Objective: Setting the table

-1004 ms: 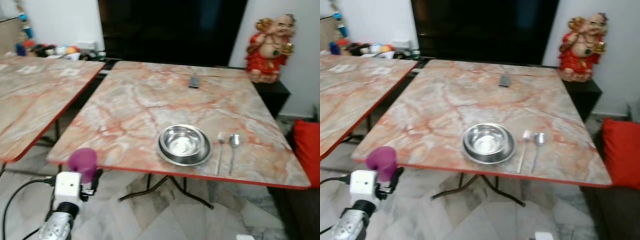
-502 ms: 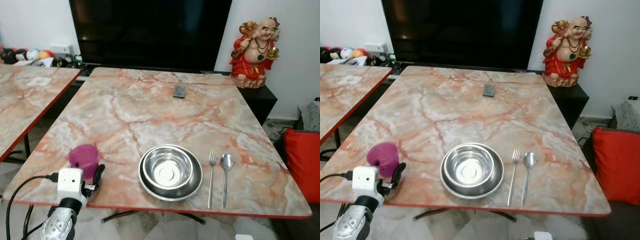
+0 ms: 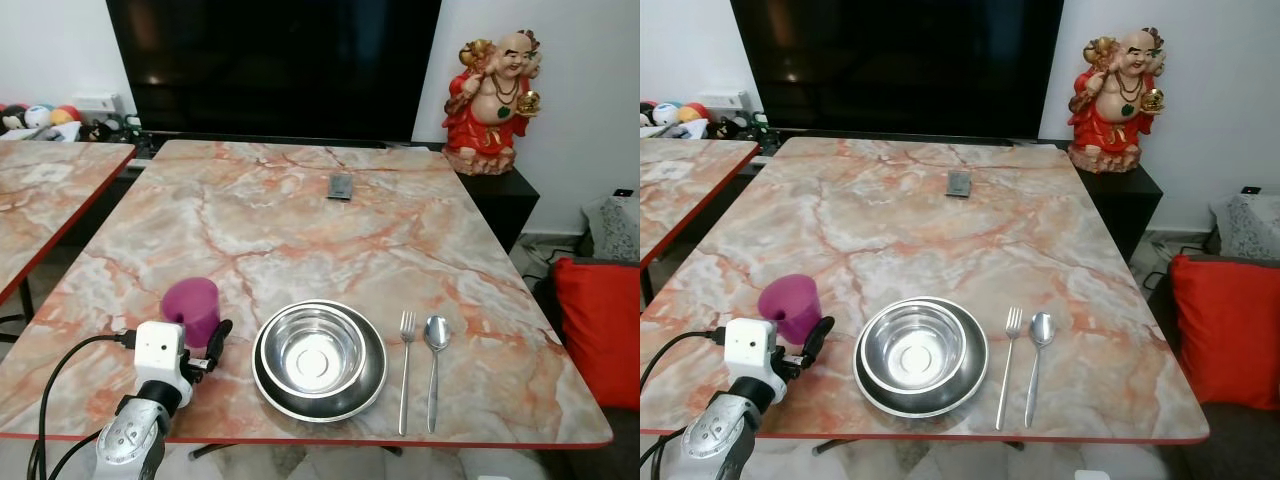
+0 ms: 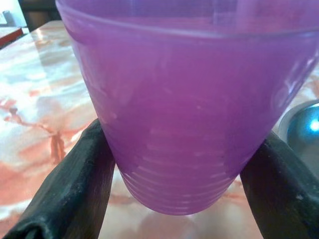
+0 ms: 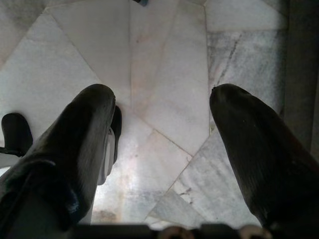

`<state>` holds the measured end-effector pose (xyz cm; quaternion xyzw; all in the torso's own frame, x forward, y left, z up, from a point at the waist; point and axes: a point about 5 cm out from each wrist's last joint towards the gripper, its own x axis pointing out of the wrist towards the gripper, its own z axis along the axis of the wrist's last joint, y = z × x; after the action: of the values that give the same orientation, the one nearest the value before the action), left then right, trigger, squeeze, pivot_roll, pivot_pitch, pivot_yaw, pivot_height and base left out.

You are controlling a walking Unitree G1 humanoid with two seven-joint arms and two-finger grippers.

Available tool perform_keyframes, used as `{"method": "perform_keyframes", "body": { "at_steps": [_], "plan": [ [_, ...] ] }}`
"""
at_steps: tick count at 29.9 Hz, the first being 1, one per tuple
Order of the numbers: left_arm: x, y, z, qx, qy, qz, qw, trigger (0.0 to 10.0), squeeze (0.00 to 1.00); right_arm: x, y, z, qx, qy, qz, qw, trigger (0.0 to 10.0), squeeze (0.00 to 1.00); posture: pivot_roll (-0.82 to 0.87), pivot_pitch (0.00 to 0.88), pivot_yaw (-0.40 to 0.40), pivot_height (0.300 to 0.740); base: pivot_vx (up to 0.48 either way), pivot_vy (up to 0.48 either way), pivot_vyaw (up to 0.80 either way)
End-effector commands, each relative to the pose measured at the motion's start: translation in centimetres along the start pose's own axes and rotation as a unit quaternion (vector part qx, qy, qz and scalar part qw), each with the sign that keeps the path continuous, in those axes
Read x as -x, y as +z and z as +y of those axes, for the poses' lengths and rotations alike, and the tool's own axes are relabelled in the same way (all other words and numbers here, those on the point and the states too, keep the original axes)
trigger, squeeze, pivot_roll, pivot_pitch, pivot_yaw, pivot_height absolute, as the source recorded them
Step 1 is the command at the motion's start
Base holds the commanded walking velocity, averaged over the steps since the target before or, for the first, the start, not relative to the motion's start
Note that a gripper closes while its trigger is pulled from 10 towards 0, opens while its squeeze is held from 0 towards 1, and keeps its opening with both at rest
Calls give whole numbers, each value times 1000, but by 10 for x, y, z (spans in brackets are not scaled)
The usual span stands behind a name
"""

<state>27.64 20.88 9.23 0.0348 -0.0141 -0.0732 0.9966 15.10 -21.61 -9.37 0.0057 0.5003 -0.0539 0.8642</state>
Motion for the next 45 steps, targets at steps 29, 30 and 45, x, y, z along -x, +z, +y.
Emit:
{"method": "perform_keyframes", "body": {
  "at_steps": [29,30,45],
  "plan": [
    [-27,-30,-11,14,-12,78,997,10000,180,0,1,-2,-7,-4,-5,1000,10000,0,43,0,-33,740,0,0,0],
    [-27,-30,-11,14,-12,78,997,10000,180,0,1,-2,-7,-4,-5,1000,10000,0,43,0,-33,740,0,0,0],
    [-25,-32,-10,-3,-15,76,997,10000,761,0,1,-2,-7,-4,-5,1000,10000,0,47,0,-33,740,0,0,0]
  ]
}}
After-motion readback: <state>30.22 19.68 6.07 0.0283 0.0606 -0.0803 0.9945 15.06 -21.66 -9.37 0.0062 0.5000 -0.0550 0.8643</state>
